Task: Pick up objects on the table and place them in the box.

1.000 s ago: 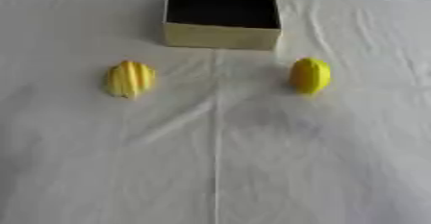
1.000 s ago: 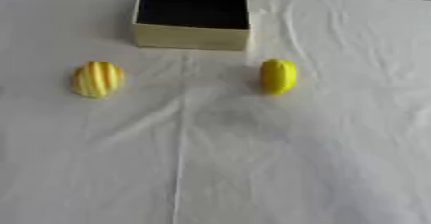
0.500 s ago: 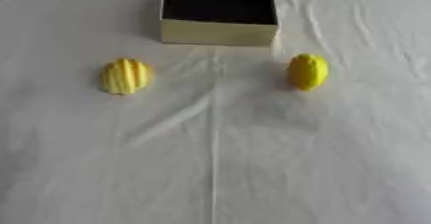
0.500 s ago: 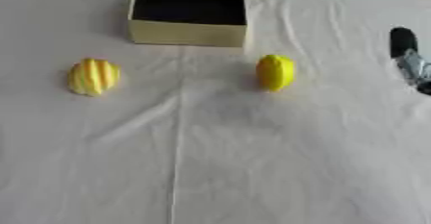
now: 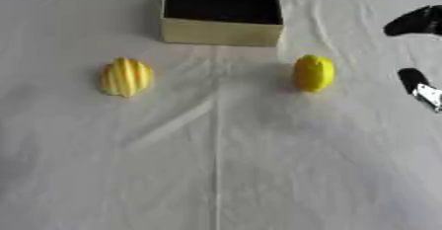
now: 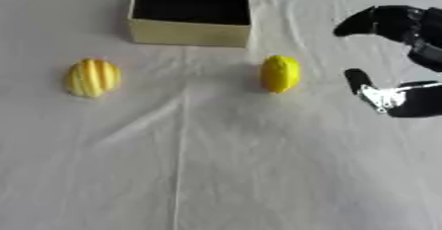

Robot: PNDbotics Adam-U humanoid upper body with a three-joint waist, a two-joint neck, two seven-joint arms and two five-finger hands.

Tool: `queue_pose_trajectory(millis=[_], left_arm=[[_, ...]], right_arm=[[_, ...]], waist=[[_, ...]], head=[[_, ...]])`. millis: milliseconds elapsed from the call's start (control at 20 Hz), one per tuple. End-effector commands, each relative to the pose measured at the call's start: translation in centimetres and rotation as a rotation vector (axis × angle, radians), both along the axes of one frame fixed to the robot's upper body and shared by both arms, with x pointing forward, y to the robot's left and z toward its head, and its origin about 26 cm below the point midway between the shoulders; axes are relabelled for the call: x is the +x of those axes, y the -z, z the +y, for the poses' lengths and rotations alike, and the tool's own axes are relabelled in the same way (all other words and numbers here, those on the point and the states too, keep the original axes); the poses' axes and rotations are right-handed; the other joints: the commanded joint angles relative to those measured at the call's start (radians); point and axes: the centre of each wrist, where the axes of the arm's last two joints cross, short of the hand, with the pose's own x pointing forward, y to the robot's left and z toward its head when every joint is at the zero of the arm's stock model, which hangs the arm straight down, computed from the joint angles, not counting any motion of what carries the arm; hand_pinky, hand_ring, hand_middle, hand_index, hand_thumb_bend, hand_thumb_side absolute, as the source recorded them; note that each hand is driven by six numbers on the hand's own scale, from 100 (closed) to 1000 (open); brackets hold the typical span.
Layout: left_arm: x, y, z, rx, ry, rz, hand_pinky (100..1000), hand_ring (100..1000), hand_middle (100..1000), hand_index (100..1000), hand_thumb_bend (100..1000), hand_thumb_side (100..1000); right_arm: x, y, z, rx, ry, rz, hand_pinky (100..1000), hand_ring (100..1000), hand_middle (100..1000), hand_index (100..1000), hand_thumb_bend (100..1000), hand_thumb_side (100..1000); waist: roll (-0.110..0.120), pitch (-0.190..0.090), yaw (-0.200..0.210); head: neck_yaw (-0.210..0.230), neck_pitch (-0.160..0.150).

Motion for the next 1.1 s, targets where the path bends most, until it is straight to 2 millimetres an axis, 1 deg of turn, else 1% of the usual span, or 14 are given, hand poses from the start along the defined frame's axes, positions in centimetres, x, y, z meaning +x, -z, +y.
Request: queue_pose_trajectory(millis=[50, 250, 350, 400, 500, 550, 600, 650, 700, 850, 950, 1100], left_arm=[[-0.4, -1.1, 0.0, 0.036, 0.012, -0.029, 825, 801, 750, 843, 100, 615], [-0.3, -1.0, -0.1, 0.034, 0.023, -0.023, 825, 801, 749, 843, 100, 615], [-0.3, -1.0, -0.2, 0.034, 0.026, -0.02, 825, 801, 749, 843, 100, 615], [-0.3, -1.0, -0.2, 0.034, 0.029, -0.019, 825, 800, 749, 843, 100, 615], [-0.3, -0.9, -0.4, 0.034, 0.039, -0.013, 825, 800, 749, 843, 100, 616], [-0.3, -0.9, -0.5, 0.035, 0.044, -0.011, 825, 800, 749, 843, 100, 616], [-0.2, -0.9, -0.5, 0.036, 0.048, -0.009, 825, 800, 749, 843, 100, 616], [-0.2, -0.9, -0.6, 0.036, 0.053, -0.008, 825, 800, 749, 842, 100, 616], [-0.2, -0.9, -0.6, 0.036, 0.056, -0.006, 825, 800, 748, 842, 100, 616], [-0.2, -0.9, -0.7, 0.034, 0.064, 0.0, 825, 800, 747, 842, 100, 617], [-0.2, -0.9, -0.8, 0.033, 0.069, 0.001, 825, 800, 747, 842, 100, 617], [-0.2, -1.0, -0.8, 0.03, 0.077, 0.0, 825, 799, 747, 841, 100, 617]], right_arm=[[-0.2, -1.3, 0.6, -0.072, -0.009, 0.004, 865, 854, 814, 881, 100, 653], [0.0, -1.7, 1.1, -0.091, 0.005, 0.03, 870, 861, 822, 895, 100, 630], [0.1, -1.7, 1.5, -0.086, 0.023, 0.054, 877, 867, 818, 898, 100, 580], [0.2, -1.8, 1.6, -0.079, 0.032, 0.07, 880, 868, 809, 895, 100, 540], [0.5, -1.9, 1.8, -0.06, 0.051, 0.108, 884, 871, 792, 887, 100, 405], [0.8, -1.9, 1.9, -0.05, 0.06, 0.123, 887, 872, 784, 882, 100, 366], [1.0, -2.0, 1.9, -0.04, 0.066, 0.134, 892, 875, 774, 875, 100, 303], [1.4, -2.1, 1.9, -0.03, 0.074, 0.145, 897, 879, 772, 876, 100, 278], [1.7, -2.1, 1.8, -0.023, 0.083, 0.156, 902, 884, 774, 881, 100, 261], [3.0, -2.2, 1.5, -0.023, 0.11, 0.184, 908, 890, 781, 888, 100, 259], [3.9, -2.0, 1.2, -0.024, 0.128, 0.199, 915, 897, 789, 897, 100, 281], [5.1, -1.7, 0.9, -0.029, 0.145, 0.211, 925, 904, 811, 911, 100, 261]], waist=[[0.002, -0.021, 0.002], [0.002, -0.023, 0.008], [0.001, -0.024, 0.012], [0.001, -0.025, 0.014], [0.0, -0.026, 0.018], [-0.001, -0.026, 0.02], [-0.001, -0.026, 0.021], [-0.002, -0.026, 0.023], [-0.002, -0.026, 0.026], [-0.004, -0.025, 0.032], [-0.006, -0.023, 0.036], [-0.007, -0.02, 0.041]], head=[[-0.007, 0.002], [-0.021, 0.001], [-0.025, 0.003], [-0.027, 0.003], [-0.031, 0.004], [-0.034, 0.004], [-0.036, 0.003], [-0.039, 0.003], [-0.041, 0.003], [-0.047, 0.004], [-0.051, 0.004], [-0.054, 0.003]])
